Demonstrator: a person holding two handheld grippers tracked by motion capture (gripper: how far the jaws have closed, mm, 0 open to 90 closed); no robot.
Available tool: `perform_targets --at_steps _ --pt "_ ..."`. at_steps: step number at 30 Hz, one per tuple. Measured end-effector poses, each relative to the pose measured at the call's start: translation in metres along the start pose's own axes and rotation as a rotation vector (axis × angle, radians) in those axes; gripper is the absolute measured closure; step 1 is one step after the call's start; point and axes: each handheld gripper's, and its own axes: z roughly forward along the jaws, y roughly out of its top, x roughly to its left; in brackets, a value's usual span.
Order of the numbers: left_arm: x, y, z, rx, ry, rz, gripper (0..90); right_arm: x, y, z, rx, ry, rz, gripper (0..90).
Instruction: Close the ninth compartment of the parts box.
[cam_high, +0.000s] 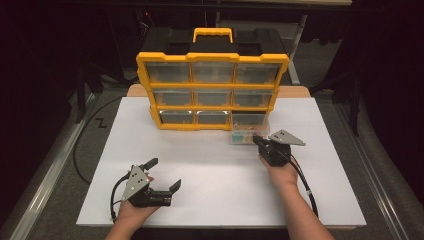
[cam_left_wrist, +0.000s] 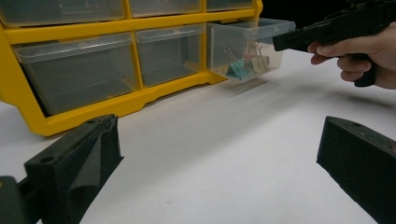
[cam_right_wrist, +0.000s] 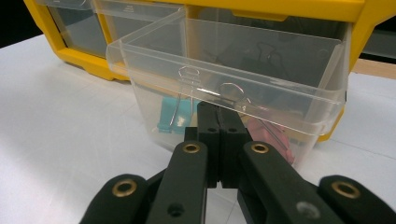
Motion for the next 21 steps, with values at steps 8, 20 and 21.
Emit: perform_targets --at_steps 8,20,21 --pt "0.0 0.0002 -0.0001 -0.002 0.0 0.0 0.2 -0.0008 0.0011 0.0029 -0.002 -0.008 -0.003 90.0" --pt "0.0008 0.0004 -0.0004 -0.002 0.0 0.001 0.3 -0.0038 0.0037 0.0092 -0.004 -0.021 -0.009 90.0" --pt "0.0009 0.0004 -0.0003 -0.002 0.0 0.001 0.2 -0.0038 0.0038 0.0095 -0.004 -0.022 -0.007 90.0"
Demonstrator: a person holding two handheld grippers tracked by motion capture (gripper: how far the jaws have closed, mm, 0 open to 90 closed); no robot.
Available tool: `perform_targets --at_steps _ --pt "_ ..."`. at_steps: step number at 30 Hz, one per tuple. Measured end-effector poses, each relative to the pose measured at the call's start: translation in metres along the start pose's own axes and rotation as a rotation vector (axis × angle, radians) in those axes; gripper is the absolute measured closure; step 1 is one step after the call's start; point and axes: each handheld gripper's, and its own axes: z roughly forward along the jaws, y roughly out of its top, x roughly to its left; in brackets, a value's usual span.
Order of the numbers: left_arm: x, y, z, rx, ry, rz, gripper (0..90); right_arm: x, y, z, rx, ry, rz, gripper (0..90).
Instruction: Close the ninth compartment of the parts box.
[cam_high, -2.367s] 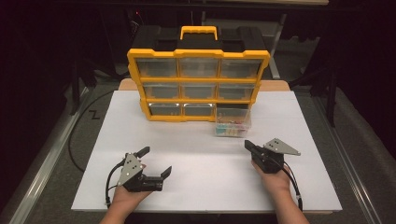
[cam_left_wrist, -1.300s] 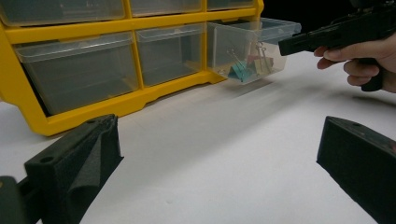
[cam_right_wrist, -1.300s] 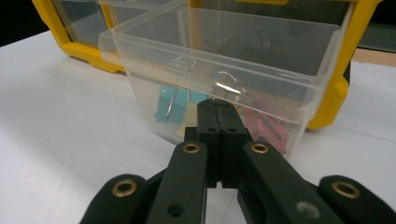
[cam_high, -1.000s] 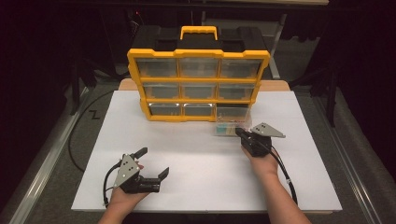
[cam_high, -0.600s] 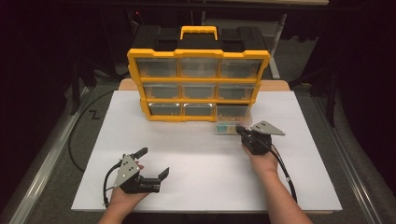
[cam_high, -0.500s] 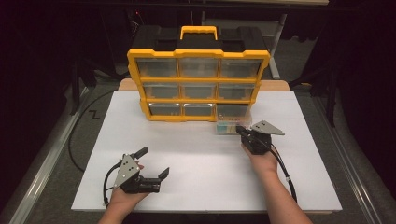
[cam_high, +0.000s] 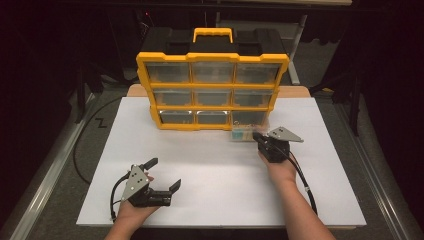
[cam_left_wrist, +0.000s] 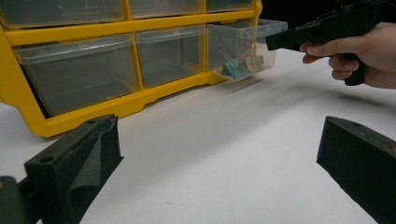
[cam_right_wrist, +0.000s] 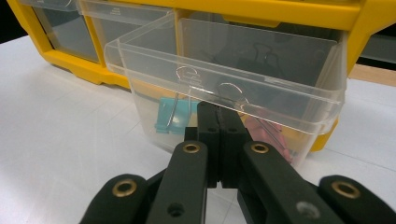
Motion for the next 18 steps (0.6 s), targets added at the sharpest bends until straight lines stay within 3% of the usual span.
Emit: perform_targets --at_steps 18 --pt "0.0 0.0 0.001 0.005 0.0 0.0 0.3 -0.004 0.008 0.012 0.019 -0.029 -0.012 90.0"
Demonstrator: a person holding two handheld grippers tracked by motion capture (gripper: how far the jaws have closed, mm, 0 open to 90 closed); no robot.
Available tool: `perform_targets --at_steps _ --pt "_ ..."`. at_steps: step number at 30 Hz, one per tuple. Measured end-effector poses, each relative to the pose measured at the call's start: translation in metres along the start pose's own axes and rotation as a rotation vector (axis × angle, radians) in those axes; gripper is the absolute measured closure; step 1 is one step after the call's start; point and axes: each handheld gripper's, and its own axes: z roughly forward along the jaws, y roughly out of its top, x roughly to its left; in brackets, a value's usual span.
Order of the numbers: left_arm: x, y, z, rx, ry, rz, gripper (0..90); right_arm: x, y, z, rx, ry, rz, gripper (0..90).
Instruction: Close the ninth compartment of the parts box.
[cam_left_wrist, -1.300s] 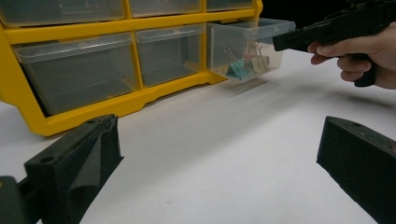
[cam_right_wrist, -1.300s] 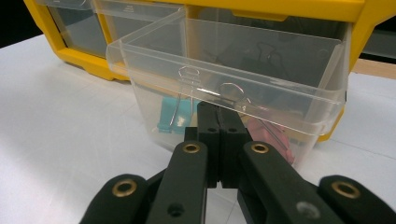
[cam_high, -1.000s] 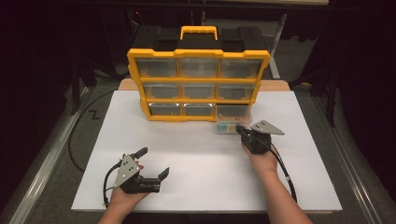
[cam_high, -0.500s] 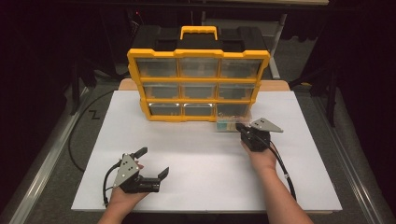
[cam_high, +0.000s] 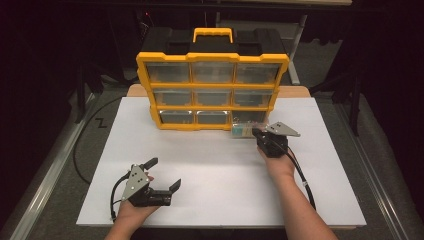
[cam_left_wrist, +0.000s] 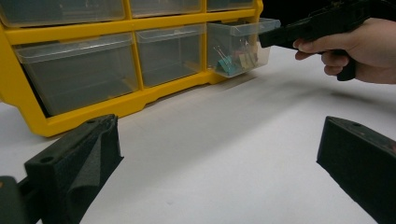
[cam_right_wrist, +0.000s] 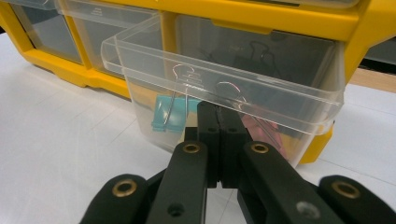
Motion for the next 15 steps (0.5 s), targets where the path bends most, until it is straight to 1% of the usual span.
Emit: perform_targets --at_steps 3,15 --pt "0.0001 -0.0003 0.0006 0.007 -0.003 0.002 0.2 -0.0001 0.0005 0.0015 -0.001 -0.007 -0.002 90.0" --pt "-0.0005 0.0 0.0003 0.002 -0.005 -0.001 0.2 -0.0027 0.0055 0.0104 0.004 -0.027 0.004 90.0"
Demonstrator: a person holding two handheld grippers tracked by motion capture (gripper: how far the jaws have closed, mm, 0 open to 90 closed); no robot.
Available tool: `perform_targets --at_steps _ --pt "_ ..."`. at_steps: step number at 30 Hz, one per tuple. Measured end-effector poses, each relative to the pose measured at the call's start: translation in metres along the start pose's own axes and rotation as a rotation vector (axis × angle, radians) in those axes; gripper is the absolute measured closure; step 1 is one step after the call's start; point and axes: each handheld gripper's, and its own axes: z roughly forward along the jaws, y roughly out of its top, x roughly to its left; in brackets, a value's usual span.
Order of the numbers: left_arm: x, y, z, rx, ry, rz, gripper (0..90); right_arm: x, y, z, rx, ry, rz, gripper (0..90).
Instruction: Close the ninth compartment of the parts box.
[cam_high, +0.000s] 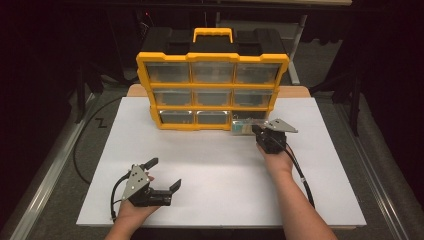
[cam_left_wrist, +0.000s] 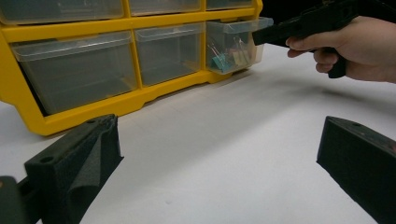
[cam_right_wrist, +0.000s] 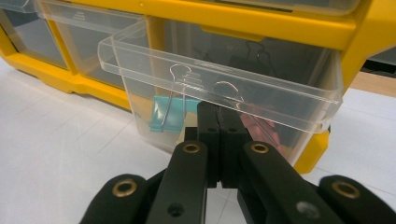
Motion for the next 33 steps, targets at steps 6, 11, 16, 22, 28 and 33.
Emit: perform_targets --at_steps 6,11,16,22,28,33 --pt "0.0 0.0 0.0 -0.003 0.002 -0.004 0.2 -0.001 0.002 0.004 0.003 -0.013 -0.005 90.0" --pt "0.0 0.0 -0.001 -0.002 0.002 -0.008 0.3 -0.002 0.006 0.009 0.013 -0.024 -0.008 90.0" --pt "0.0 0.0 -0.001 -0.005 0.002 -0.012 0.2 -0.004 0.009 0.014 0.018 -0.027 -0.002 90.0" --pt "0.001 -0.001 -0.002 -0.005 0.001 -0.014 0.3 -0.006 0.013 0.02 0.028 -0.037 0.0 90.0" --pt "0.002 -0.001 -0.001 -0.002 0.002 -0.015 0.3 -0.007 0.015 0.026 0.024 -0.047 0.002 90.0" --pt "0.002 -0.001 0.0 -0.002 0.0 -0.013 0.3 -0.009 0.015 0.03 0.014 -0.058 0.01 90.0"
